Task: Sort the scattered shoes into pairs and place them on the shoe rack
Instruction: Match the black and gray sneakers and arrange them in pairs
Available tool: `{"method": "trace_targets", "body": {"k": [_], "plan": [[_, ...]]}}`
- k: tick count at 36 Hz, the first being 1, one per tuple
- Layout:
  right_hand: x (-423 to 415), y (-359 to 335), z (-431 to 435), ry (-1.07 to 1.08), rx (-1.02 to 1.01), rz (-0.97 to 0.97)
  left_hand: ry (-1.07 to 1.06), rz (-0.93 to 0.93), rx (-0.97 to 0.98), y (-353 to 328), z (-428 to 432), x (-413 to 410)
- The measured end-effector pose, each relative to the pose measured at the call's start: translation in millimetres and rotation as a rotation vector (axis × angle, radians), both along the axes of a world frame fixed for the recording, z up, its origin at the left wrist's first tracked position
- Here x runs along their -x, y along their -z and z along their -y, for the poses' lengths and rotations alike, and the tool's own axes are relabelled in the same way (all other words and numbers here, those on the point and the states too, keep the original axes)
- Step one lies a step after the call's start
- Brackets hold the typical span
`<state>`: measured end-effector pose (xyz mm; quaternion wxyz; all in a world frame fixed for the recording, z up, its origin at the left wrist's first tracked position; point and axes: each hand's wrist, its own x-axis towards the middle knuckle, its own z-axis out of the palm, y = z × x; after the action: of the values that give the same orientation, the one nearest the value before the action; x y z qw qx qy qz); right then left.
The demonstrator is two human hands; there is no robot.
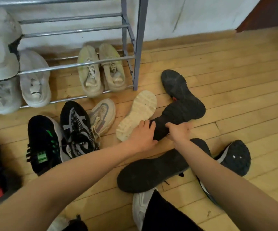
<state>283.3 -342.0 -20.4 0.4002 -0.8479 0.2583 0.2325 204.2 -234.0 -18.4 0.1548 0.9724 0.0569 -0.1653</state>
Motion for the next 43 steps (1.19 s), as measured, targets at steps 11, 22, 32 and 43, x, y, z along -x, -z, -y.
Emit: {"method": "trace_targets", "body": {"k": [11, 22, 32, 43], "plan": [[8.3, -0.8, 10.9, 0.119, -0.336, 0.134, -0.098, -0.053, 0.085, 9.9, 7.5, -28.1], [1.1, -20.8, 6.2, -0.065, -0.430, 0.039, -0.667, -0.269, 1.340, -15.1, -30.1, 9.5], [24.0, -33.6, -32.7, -0.353, -0.655, -0.284, -0.721, -0.283, 1.548, -26.3, -75.1, 44.6], [37.9, -21.5, -55.1, -0.533, -0.495, -0.239, -0.761, 0.050, 0.731, -30.0, -78.9, 79.2]]}}
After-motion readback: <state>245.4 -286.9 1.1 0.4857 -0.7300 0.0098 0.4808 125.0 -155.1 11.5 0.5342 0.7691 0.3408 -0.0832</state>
